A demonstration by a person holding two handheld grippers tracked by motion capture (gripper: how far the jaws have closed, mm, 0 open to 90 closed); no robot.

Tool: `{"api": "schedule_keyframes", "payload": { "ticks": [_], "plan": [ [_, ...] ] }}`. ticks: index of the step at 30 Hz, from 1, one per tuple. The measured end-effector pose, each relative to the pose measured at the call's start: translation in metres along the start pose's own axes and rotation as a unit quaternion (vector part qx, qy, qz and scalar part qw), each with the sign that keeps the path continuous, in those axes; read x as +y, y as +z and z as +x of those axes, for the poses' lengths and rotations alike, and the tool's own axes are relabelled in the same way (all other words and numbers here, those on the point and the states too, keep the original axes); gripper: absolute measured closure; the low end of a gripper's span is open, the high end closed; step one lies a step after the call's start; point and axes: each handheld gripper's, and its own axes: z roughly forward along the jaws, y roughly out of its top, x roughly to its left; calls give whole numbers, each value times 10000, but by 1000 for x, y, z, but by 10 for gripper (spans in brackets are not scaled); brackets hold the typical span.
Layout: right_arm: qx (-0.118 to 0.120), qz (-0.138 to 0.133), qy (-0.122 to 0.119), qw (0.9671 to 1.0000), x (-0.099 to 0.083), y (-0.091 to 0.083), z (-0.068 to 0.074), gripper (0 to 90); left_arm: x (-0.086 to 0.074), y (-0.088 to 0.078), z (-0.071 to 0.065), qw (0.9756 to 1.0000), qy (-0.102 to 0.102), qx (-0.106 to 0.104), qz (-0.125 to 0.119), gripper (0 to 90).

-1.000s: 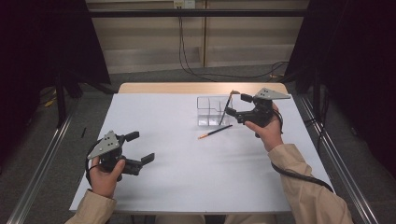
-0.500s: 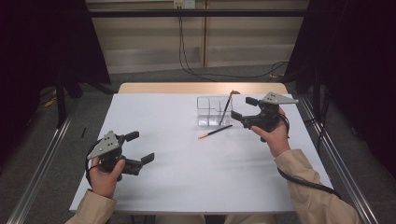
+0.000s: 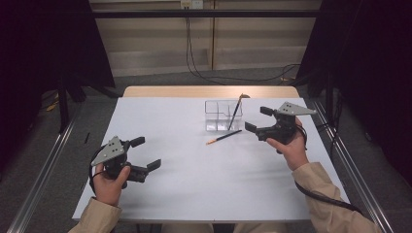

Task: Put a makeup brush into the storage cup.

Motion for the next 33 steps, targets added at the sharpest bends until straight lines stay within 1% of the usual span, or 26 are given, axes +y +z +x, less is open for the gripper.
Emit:
{"api": "schedule_keyframes", "payload": {
  "ticks": [15,18,22,33],
  "plan": [
    [65,-9,66,10000,-12,-16,5,30,0,0,0,10000,-7,15,-17,0],
    [73,11,44,10000,-14,-19,6,29,0,0,0,10000,-12,11,-27,0],
    [56,10,21,10000,-16,-23,6,28,0,0,0,10000,-10,14,-25,0],
    [25,13,80,10000,-23,-37,6,26,0,0,0,10000,-9,14,-25,0]
  ]
}}
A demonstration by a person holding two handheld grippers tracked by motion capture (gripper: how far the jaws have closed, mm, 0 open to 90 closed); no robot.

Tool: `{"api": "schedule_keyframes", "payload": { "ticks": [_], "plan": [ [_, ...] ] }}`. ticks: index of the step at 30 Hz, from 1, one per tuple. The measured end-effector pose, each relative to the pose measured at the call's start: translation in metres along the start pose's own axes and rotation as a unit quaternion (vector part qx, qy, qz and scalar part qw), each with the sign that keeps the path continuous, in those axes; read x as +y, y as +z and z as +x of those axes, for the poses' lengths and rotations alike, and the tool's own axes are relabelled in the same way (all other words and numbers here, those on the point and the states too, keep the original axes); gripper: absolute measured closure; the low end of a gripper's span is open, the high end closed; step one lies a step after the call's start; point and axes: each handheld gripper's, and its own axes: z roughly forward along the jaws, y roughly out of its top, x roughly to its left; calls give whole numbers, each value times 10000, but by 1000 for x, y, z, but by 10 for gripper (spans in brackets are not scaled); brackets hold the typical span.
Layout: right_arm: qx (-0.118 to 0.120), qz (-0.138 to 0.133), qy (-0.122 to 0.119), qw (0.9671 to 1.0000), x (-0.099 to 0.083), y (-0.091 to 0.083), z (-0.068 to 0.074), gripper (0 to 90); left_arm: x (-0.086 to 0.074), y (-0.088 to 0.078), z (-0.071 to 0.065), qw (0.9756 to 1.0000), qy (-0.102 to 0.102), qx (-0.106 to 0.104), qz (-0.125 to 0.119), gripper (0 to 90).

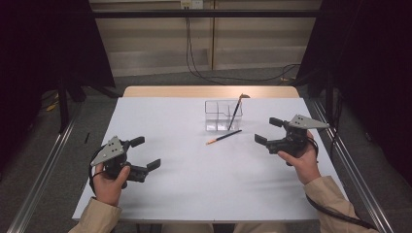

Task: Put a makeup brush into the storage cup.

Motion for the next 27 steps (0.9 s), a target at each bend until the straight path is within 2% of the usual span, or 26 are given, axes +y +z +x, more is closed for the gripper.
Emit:
{"api": "schedule_keyframes", "payload": {
  "ticks": [27],
  "plan": [
    [-36,86,12,10000,-13,-31,4,19,0,0,0,10000,17,2,-3,0]
  ]
}}
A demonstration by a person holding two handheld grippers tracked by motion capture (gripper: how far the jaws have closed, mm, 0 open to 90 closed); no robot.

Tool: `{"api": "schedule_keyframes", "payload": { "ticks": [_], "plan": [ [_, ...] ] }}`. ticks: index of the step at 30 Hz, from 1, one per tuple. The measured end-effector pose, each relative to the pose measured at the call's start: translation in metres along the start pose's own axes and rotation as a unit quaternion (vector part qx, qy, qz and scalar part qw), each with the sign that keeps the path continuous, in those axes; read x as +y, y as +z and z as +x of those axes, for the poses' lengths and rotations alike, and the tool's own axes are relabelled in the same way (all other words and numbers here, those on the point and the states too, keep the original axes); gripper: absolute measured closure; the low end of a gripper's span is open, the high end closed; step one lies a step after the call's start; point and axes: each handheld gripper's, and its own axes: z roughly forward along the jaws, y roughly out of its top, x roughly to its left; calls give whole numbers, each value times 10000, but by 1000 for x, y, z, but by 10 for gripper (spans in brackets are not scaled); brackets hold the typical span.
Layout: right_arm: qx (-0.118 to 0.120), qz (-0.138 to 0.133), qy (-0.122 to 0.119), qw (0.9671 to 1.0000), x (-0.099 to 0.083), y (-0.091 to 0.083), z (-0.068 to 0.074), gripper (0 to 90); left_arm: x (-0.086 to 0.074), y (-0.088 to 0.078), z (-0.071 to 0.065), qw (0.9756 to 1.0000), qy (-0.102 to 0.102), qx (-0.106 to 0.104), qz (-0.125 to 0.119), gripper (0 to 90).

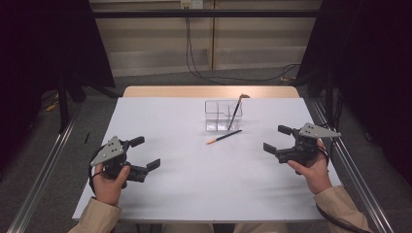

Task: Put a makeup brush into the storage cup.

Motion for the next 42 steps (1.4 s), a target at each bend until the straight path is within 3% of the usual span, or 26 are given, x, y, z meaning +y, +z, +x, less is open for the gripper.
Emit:
{"api": "schedule_keyframes", "payload": {
  "ticks": [22,42],
  "plan": [
    [-145,16,113,9998,-14,-27,0,17,-1,-4,3,10000,-25,60,-62,0],
    [-127,16,119,9998,-18,-33,-3,16,-1,-3,1,10000,3,74,-25,0]
  ]
}}
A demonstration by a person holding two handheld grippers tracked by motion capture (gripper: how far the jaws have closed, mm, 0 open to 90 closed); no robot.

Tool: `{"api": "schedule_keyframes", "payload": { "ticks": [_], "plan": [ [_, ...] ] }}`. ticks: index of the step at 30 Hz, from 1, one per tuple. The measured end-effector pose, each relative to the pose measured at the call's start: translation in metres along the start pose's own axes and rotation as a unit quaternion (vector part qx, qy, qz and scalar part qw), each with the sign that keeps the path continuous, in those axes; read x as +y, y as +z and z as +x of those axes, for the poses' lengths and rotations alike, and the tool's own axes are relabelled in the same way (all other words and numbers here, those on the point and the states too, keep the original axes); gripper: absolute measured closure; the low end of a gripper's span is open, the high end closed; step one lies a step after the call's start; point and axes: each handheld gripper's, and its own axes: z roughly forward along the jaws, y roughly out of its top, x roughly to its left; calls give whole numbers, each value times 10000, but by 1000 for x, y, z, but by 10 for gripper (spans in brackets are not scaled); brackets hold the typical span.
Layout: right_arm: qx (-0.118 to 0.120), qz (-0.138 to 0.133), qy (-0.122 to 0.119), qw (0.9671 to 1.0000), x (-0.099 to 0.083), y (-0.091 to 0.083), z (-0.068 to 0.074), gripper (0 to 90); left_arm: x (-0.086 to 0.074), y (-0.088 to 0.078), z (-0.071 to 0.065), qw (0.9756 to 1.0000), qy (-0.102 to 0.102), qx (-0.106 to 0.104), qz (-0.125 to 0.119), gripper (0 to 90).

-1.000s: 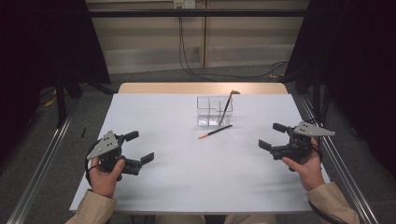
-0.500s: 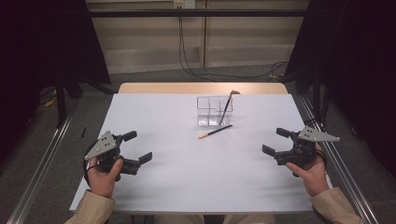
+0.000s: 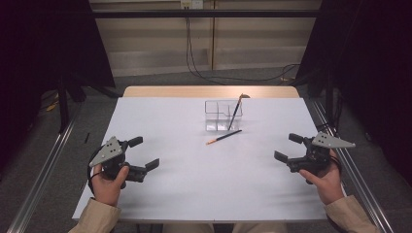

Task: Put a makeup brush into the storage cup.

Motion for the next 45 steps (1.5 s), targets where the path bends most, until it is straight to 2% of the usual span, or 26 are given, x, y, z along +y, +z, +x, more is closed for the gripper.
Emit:
{"api": "schedule_keyframes", "payload": {
  "ticks": [9,20,29,45],
  "plan": [
    [35,-42,11,10000,5,5,1,16,-3,-3,2,10000,-61,23,-5,0],
    [97,89,-51,9999,8,16,0,18,-2,0,1,10000,-39,-1,38,0],
    [155,115,-56,9998,15,31,-3,18,-2,-1,1,10000,-46,5,27,0],
    [293,168,-111,9994,26,61,1,20,-1,-1,1,10000,-47,-1,-8,0]
  ]
}}
